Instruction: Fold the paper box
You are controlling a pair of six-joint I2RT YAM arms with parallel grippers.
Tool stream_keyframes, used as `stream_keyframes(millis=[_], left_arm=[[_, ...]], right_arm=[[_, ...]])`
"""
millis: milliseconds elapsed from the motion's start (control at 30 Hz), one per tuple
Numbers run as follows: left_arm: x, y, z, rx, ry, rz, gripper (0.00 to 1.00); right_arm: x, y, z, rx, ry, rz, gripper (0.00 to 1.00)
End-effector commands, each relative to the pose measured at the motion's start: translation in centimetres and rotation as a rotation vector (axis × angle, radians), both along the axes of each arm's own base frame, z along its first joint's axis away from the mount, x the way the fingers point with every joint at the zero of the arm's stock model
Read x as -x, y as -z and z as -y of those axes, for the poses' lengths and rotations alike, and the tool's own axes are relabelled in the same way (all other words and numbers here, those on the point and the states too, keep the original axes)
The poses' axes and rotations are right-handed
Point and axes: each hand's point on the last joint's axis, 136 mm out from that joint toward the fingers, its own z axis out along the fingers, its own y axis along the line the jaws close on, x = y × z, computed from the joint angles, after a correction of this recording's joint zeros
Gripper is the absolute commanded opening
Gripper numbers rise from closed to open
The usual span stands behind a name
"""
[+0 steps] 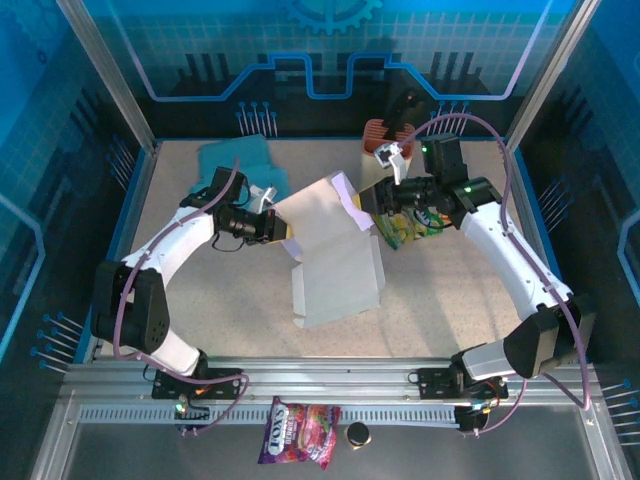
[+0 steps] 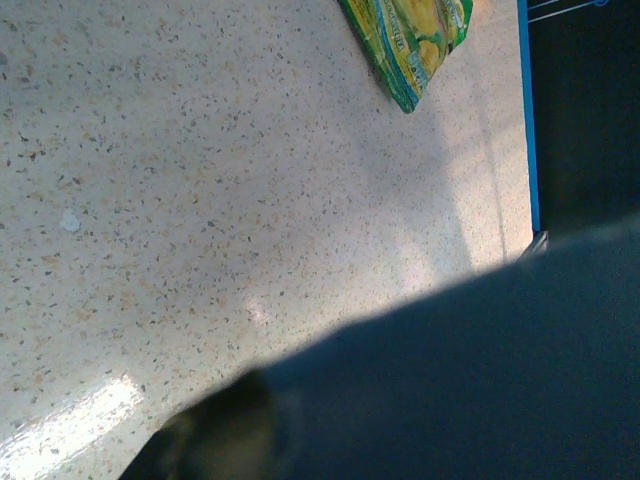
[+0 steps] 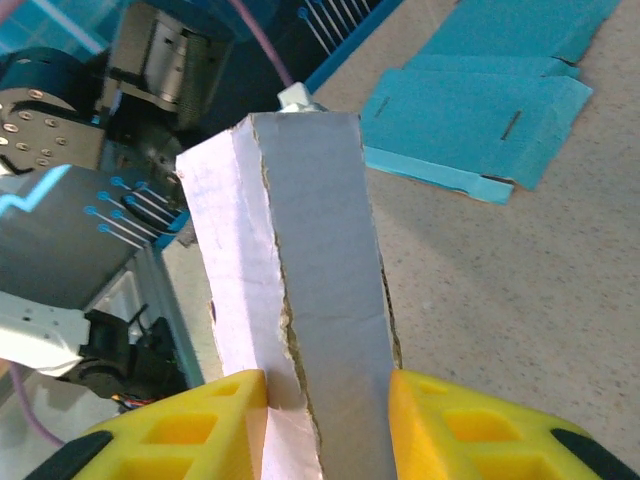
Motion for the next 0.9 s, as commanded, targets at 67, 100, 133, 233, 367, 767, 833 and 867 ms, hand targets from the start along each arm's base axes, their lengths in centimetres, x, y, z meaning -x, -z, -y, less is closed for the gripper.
stream_keyframes(millis=[67,100,133,233,367,767,833,867], left_arm=[[0.1,-1.1,-0.2,0.005,0.015,0.03,0.0],[0.2,-1.1,-0.2,0.003,0.017,0.03,0.0],[0.2,-1.2,-0.2,0.001,0.018,0.032,0.0],[0.5,-1.0,-0.2,-0.007,0.022,0.029,0.0],[0.8,-1.0,-0.2,-0.016,0.028,0.031,0.0],[1.3,-0.8,0.1,-0.043,0.043,0.034,0.0],[1.4,-0.8,0.1,-0.044,0.045,0.034,0.0],[1.4,-0.8,0.1,-0.046,0.044,0.033,0.0]], right_arm=[[0.1,0.3,0.2,0.138,0.03,0.072,0.39],[0.0,0.5,0.3,0.166,0.045,0.082,0.39],[-0.2,0.6,0.3,0.191,0.056,0.097,0.39],[-0.7,1.0,0.8,0.26,0.097,0.132,0.4],[-1.3,1.1,1.2,0.302,0.121,0.156,0.41],[-2.1,2.9,-0.1,0.381,0.099,0.153,0.43],[-2.1,3.3,-0.3,0.387,0.093,0.15,0.43],[-2.1,3.6,-0.3,0.393,0.095,0.149,0.42]])
